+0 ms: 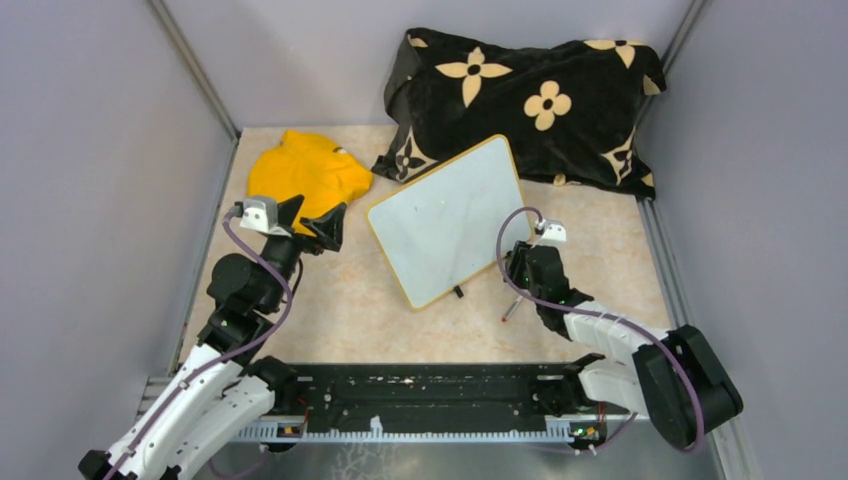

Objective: Write a sentence on the whiteboard
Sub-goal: Move the whiteboard to the center of the board.

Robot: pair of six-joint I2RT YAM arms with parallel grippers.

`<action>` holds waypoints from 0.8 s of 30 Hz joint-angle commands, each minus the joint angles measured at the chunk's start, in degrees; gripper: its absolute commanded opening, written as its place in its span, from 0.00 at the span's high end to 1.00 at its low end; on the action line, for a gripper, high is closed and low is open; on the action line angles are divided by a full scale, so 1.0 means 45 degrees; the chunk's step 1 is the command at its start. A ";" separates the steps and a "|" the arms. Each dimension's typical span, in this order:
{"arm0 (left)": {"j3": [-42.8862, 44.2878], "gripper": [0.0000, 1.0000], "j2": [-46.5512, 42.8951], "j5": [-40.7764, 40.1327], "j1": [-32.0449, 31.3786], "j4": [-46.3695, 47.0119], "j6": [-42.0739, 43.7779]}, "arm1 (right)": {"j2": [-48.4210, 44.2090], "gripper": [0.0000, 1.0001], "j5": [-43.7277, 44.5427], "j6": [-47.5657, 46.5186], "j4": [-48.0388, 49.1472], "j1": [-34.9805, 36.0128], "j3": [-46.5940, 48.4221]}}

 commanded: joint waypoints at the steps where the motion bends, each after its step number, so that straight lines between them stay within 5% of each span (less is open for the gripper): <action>1: -0.0099 0.01 -0.0120 -0.0253 -0.0146 0.0313 -0.0007 | 0.0170 0.53 0.0444 0.0466 0.0861 -0.0452 0.0189; 7: -0.0124 0.01 -0.0088 -0.0482 -0.0255 0.0339 0.0086 | -0.0321 0.57 0.0810 0.1396 0.0441 -0.0805 0.0133; 24: -0.0113 0.01 0.0050 -0.0609 -0.0329 0.0288 0.0086 | 0.2646 0.68 0.0620 0.1773 0.0066 -0.1579 0.2236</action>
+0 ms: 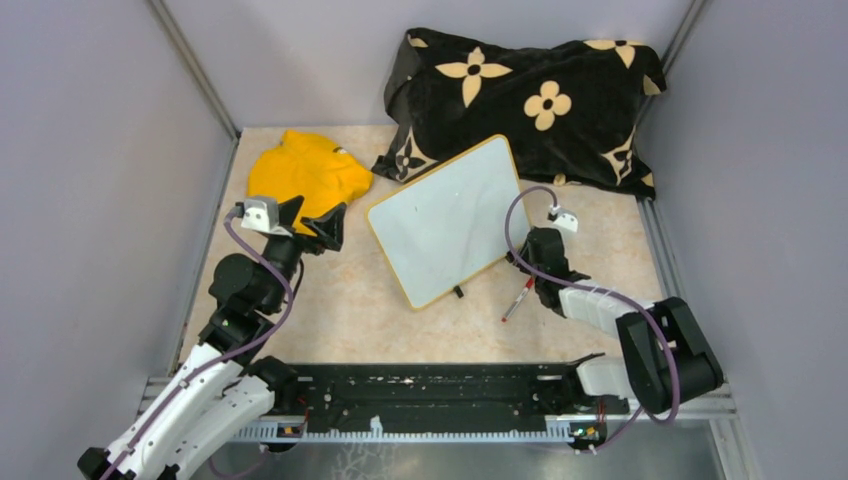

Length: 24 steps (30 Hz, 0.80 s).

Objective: Write a sentence on the whiteboard
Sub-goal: Move the whiteboard to the center of the board.

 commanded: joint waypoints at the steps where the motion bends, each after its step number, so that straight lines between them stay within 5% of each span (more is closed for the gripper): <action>1: -0.0089 0.01 -0.0007 -0.0098 -0.0093 0.0294 0.0062 | 0.0801 0.68 0.0060 0.0118 0.0558 -0.0190 0.0952; 24: -0.0049 0.01 -0.0025 -0.0177 -0.0168 0.0225 0.0022 | 0.1730 0.74 -0.2134 0.0269 0.1733 0.0155 0.0311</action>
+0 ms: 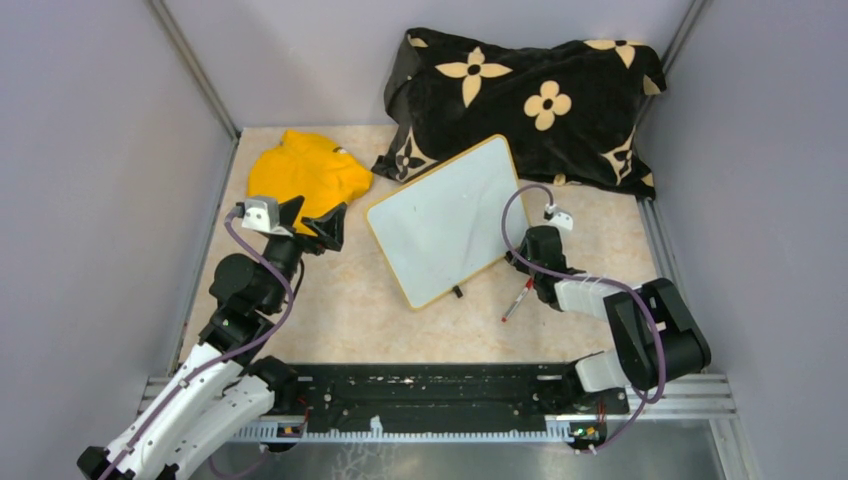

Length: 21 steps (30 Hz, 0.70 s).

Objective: Write a sentence on the whiteboard
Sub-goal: Move the whiteboard to the center of the board.

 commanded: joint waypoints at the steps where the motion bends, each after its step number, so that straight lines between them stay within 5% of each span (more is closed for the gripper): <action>1: -0.0054 0.01 -0.0038 -0.0048 -0.0073 0.0239 0.0036 | 0.0069 0.74 -0.1089 0.0188 0.0781 0.0503 -0.0121; 21: -0.0030 0.01 0.0086 0.0020 -0.0065 0.0230 0.0016 | 0.0193 0.75 -0.1042 0.0907 0.0243 0.2298 0.0125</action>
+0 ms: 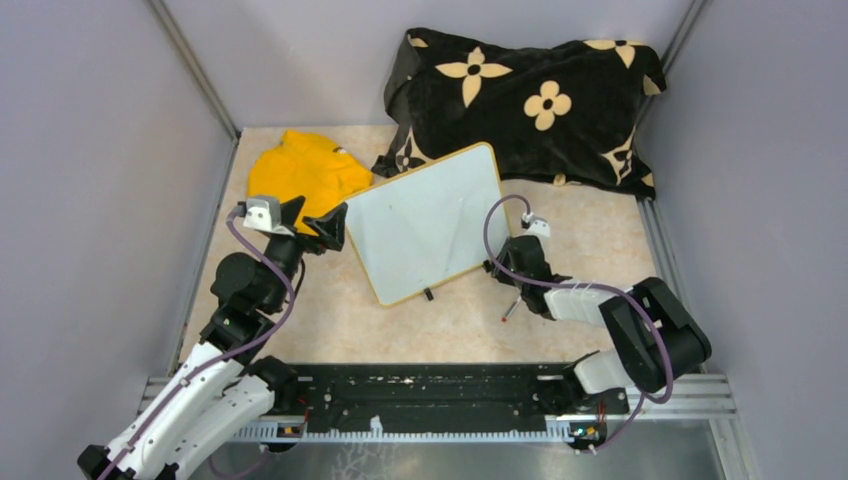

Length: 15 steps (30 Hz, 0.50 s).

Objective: Write a sentence on the whiteboard
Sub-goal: Move the whiteboard to the center of the board.

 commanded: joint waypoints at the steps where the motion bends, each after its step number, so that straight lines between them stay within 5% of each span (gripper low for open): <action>1: -0.0032 0.01 0.0002 -0.0001 -0.0066 0.0222 0.0017 | 0.0194 0.75 -0.0489 0.0284 -0.0005 0.0425 0.0462; 7: -0.0035 0.01 -0.0021 -0.0188 -0.0062 0.0182 0.0094 | -0.1226 0.71 -0.0044 0.0222 -0.1332 0.0454 0.0202; 15: 0.0001 0.01 0.0090 -0.0001 -0.0062 0.0221 0.0026 | -0.5190 0.36 0.0124 -0.1543 -0.4346 0.0459 0.0391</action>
